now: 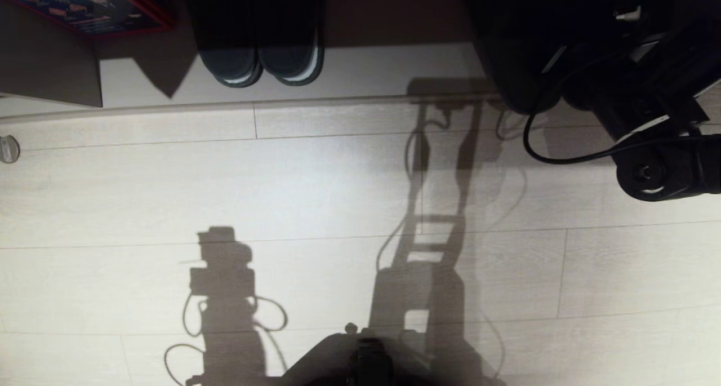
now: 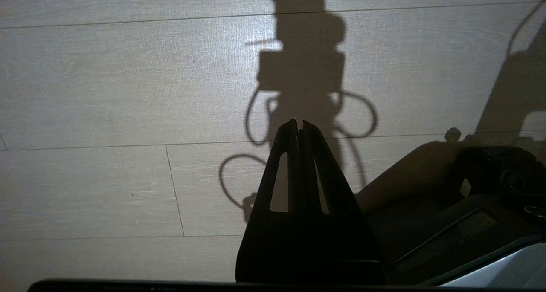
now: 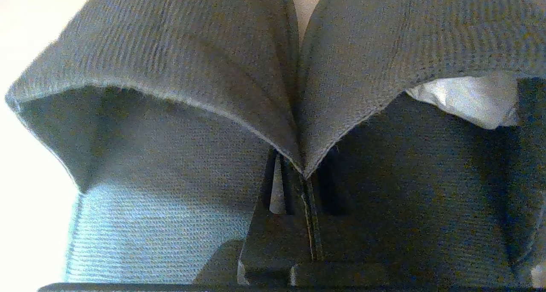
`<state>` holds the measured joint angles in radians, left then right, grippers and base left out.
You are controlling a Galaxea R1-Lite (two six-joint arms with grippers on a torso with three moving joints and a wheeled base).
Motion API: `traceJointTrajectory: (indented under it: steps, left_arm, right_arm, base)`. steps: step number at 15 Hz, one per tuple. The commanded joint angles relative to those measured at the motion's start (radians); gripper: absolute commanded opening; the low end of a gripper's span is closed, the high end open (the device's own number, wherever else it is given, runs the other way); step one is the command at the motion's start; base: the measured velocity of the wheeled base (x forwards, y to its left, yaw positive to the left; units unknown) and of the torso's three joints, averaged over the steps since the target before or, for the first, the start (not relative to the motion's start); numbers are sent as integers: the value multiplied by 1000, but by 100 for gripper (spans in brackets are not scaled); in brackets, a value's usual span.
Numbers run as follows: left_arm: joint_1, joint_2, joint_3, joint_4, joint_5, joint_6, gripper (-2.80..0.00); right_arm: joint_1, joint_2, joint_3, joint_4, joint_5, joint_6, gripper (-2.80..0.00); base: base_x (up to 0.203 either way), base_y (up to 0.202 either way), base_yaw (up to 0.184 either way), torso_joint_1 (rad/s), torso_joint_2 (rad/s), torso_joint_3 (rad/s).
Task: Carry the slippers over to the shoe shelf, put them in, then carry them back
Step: Pick up the slippers in the shoe cabinet
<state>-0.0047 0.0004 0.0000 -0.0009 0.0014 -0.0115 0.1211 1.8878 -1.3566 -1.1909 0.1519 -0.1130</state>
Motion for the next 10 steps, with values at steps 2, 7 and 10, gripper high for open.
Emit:
traceJointTrajectory:
  steps: [2, 7, 10]
  left_arm:
    - [1, -2, 2, 0, 0, -1, -280]
    - [0, -1, 2, 0, 0, -1, -280]
    - [0, -2, 2, -1, 0, -1, -280]
  right_arm:
    - [1, -164, 202, 22, 2, -1, -280]
    - [1, -433, 497, 127, 4, -1, -280]
    - [0, -653, 634, 236, 7, 0, -280]
  base:
    - [0, 0, 0, 0, 0, 0]
    - [0, 0, 0, 0, 0, 0]
    - [0, 0, 0, 0, 0, 0]
